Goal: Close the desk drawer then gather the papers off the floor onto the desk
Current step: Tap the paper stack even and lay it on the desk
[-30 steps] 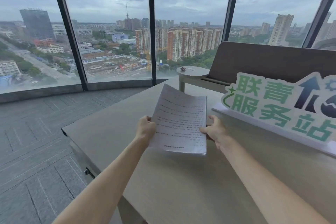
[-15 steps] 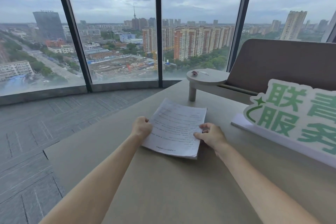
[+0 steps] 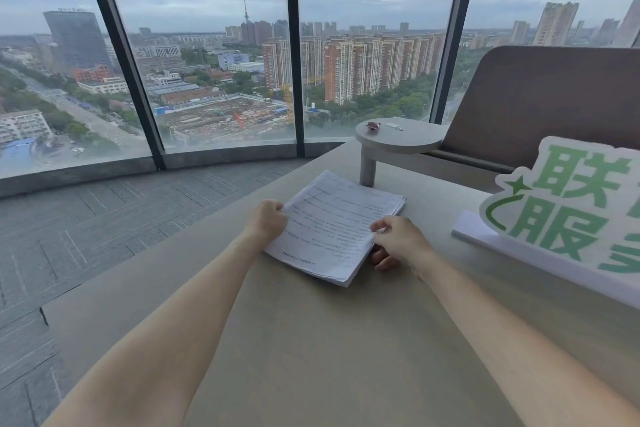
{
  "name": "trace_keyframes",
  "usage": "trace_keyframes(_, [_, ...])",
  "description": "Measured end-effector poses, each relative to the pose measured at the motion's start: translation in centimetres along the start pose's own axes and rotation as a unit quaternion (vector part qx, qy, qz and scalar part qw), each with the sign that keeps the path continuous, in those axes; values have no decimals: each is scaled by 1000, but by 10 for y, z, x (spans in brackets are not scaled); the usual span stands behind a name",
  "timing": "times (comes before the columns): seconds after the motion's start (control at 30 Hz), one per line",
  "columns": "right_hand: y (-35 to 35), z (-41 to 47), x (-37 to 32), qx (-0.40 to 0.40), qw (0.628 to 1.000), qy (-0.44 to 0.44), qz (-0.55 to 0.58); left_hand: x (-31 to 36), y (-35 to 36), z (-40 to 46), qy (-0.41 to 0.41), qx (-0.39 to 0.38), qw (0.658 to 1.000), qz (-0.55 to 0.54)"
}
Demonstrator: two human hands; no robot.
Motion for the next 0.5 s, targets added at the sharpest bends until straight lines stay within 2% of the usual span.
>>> trace_keyframes(0.27, [-1,2,-6,-13,998,-1,-66,7,5,7,61,-5,990,125])
trace_keyframes(0.5, [1,-2,-17,-21,976,-25,-213,12,2,-3,100,25,958,268])
Point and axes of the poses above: each hand's wrist, its own z-axis towards the middle knuckle, its own y-axis out of the palm, x = y × z, the point moved 1 cm from there along z, towards the middle knuckle
